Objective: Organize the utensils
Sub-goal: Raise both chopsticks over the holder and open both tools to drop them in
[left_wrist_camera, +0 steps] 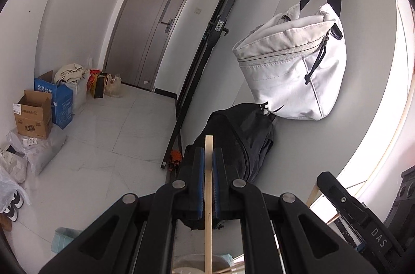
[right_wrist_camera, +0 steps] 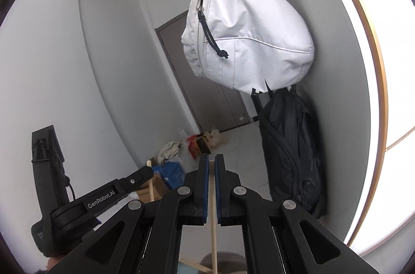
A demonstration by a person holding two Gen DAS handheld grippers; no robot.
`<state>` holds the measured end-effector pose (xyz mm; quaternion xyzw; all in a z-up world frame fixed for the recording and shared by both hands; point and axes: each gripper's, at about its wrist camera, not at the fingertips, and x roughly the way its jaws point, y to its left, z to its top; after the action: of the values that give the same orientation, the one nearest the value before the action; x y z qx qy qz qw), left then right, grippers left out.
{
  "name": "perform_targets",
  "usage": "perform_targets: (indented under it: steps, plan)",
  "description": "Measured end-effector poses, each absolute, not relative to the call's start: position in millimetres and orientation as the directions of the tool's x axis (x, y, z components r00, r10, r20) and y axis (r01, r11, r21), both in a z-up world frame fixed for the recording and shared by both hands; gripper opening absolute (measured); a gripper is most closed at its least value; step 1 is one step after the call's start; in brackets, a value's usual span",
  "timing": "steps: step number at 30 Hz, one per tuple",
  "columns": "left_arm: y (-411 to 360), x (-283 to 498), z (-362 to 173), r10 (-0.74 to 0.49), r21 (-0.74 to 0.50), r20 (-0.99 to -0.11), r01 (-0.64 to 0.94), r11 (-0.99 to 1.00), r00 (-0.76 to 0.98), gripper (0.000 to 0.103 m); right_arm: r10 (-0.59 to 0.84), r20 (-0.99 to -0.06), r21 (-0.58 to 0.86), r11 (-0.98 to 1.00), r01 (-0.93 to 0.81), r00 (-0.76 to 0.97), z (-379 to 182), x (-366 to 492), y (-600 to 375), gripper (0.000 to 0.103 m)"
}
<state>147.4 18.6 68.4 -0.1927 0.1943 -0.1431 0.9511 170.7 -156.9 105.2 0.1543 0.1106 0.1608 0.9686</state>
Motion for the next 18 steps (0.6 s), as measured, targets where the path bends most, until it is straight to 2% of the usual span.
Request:
perform_targets:
  steps: [11, 18]
  plan:
    - [10, 166, 46, -0.363, -0.391, -0.257, 0.247, 0.887, 0.896, 0.002, 0.318, -0.127, 0.321, 0.909, -0.264, 0.940, 74, 211, -155, 0.004]
    - [3, 167, 33, -0.378, -0.356, -0.224, 0.286, 0.890, 0.898, 0.002, 0.301, -0.138, 0.278, 0.926, -0.255, 0.944, 52, 219, -147, 0.004]
